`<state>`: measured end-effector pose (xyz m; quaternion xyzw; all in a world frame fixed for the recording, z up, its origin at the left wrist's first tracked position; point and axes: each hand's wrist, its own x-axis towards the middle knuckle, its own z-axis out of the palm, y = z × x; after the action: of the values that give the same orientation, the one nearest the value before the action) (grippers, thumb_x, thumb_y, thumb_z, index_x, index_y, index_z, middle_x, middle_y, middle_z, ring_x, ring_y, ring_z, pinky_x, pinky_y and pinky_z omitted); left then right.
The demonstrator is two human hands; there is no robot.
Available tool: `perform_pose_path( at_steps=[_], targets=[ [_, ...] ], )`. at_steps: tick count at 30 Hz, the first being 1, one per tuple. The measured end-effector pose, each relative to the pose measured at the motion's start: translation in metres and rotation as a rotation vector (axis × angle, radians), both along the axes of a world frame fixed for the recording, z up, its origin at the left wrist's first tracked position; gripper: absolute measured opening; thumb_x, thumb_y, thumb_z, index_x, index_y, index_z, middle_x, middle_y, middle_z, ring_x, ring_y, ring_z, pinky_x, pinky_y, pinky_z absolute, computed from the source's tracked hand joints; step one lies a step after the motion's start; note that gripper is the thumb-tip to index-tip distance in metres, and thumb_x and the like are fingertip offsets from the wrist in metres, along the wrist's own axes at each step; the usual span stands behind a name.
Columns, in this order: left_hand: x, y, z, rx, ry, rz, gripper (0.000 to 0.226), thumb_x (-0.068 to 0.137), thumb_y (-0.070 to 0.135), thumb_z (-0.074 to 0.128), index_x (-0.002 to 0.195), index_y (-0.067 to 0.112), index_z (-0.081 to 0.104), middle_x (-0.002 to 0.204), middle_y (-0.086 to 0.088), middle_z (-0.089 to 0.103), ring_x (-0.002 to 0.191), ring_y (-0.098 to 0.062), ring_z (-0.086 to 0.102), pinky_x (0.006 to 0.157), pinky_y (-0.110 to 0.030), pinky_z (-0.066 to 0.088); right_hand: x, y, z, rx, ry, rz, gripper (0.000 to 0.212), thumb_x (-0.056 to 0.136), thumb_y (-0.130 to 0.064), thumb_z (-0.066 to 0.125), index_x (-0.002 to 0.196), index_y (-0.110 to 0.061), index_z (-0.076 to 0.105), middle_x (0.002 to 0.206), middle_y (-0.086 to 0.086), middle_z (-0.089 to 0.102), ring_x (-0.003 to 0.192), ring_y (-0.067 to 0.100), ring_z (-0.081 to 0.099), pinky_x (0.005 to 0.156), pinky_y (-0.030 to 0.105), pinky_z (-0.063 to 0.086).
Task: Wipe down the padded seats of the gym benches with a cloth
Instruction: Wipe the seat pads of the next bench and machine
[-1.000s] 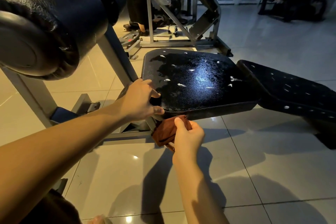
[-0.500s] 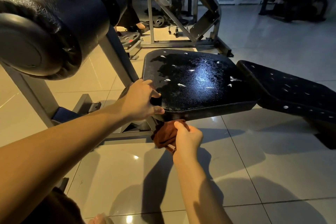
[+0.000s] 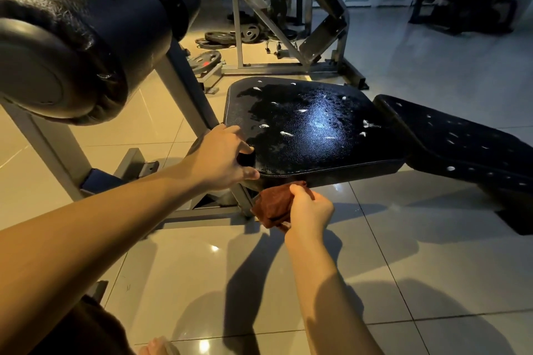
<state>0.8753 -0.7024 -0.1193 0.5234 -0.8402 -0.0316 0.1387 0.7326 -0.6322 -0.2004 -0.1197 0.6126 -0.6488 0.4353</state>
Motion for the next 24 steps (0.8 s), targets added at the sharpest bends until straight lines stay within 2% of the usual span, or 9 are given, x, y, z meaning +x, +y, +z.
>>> perform_pose_path(
  at_steps=[1,3,7,9,11,14,17,22,24],
  targets=[
    [0.001,0.000,0.000,0.003,0.010,0.000,0.061,0.077,0.056,0.079,0.126,0.021,0.071,0.118,0.003,0.058,0.114,-0.017,0.047,0.094,-0.037,0.043,-0.004,0.000,0.001,0.014,-0.016,0.006,0.011,0.085,-0.014,0.073,0.077,-0.009,0.067,0.077,0.015,0.071,0.074,0.036,0.071,0.061,0.060,0.061],
    [0.000,0.001,0.000,0.008,0.010,-0.005,0.060,0.078,0.057,0.078,0.125,0.021,0.072,0.116,0.003,0.057,0.113,-0.017,0.047,0.093,-0.038,0.044,-0.010,-0.001,0.000,0.006,0.015,0.000,0.012,0.089,-0.012,0.071,0.078,-0.012,0.067,0.076,0.012,0.071,0.072,0.032,0.070,0.059,0.056,0.061],
    [-0.001,-0.001,0.000,0.004,-0.014,0.011,0.061,0.078,0.056,0.079,0.126,0.021,0.071,0.117,0.002,0.058,0.116,-0.018,0.048,0.097,-0.043,0.044,-0.008,-0.003,-0.007,0.018,0.000,-0.030,0.009,0.079,-0.016,0.074,0.075,-0.011,0.068,0.077,0.015,0.072,0.073,0.036,0.072,0.064,0.061,0.061],
    [0.001,-0.001,-0.002,0.009,0.000,0.016,0.062,0.076,0.058,0.079,0.126,0.021,0.071,0.117,0.002,0.058,0.117,-0.019,0.049,0.099,-0.045,0.044,-0.013,-0.001,-0.008,0.028,-0.017,-0.045,0.016,0.085,-0.008,0.073,0.073,-0.013,0.064,0.074,0.012,0.069,0.070,0.031,0.068,0.066,0.050,0.061],
    [0.001,-0.002,-0.002,0.008,-0.004,0.006,0.063,0.076,0.060,0.078,0.126,0.023,0.071,0.115,0.003,0.058,0.116,-0.019,0.049,0.099,-0.046,0.044,-0.015,-0.003,-0.007,-0.040,0.011,-0.057,0.015,0.086,-0.012,0.073,0.073,-0.013,0.065,0.071,0.010,0.070,0.069,0.031,0.069,0.062,0.043,0.060],
    [0.000,-0.003,-0.002,0.014,-0.010,0.010,0.063,0.076,0.059,0.078,0.126,0.022,0.070,0.116,0.003,0.058,0.116,-0.018,0.049,0.100,-0.047,0.044,-0.013,-0.006,-0.010,-0.013,0.016,-0.054,0.010,0.085,-0.014,0.071,0.077,-0.010,0.068,0.075,0.014,0.073,0.073,0.037,0.073,0.062,0.054,0.062],
    [0.002,-0.002,-0.003,0.019,-0.008,0.008,0.063,0.076,0.060,0.078,0.127,0.023,0.070,0.118,0.005,0.057,0.118,-0.018,0.048,0.101,-0.048,0.044,-0.022,-0.002,-0.013,0.050,-0.002,-0.034,0.009,0.090,-0.007,0.071,0.082,-0.008,0.067,0.080,0.013,0.070,0.070,0.030,0.068,0.060,0.046,0.061],
    [0.002,-0.005,-0.003,0.013,-0.005,-0.003,0.063,0.076,0.061,0.077,0.126,0.023,0.070,0.116,0.005,0.056,0.116,-0.017,0.048,0.100,-0.047,0.044,-0.014,-0.004,-0.020,0.019,0.079,-0.036,0.013,0.089,-0.015,0.072,0.078,-0.012,0.066,0.078,0.013,0.072,0.073,0.033,0.071,0.062,0.058,0.062],
    [0.003,-0.005,-0.003,0.015,0.000,-0.007,0.063,0.076,0.060,0.077,0.126,0.022,0.070,0.115,0.006,0.056,0.115,-0.016,0.047,0.099,-0.045,0.044,-0.019,-0.004,-0.024,0.059,0.098,-0.046,0.016,0.089,-0.014,0.073,0.075,-0.012,0.066,0.076,0.011,0.071,0.075,0.034,0.070,0.066,0.054,0.062]
  ],
)
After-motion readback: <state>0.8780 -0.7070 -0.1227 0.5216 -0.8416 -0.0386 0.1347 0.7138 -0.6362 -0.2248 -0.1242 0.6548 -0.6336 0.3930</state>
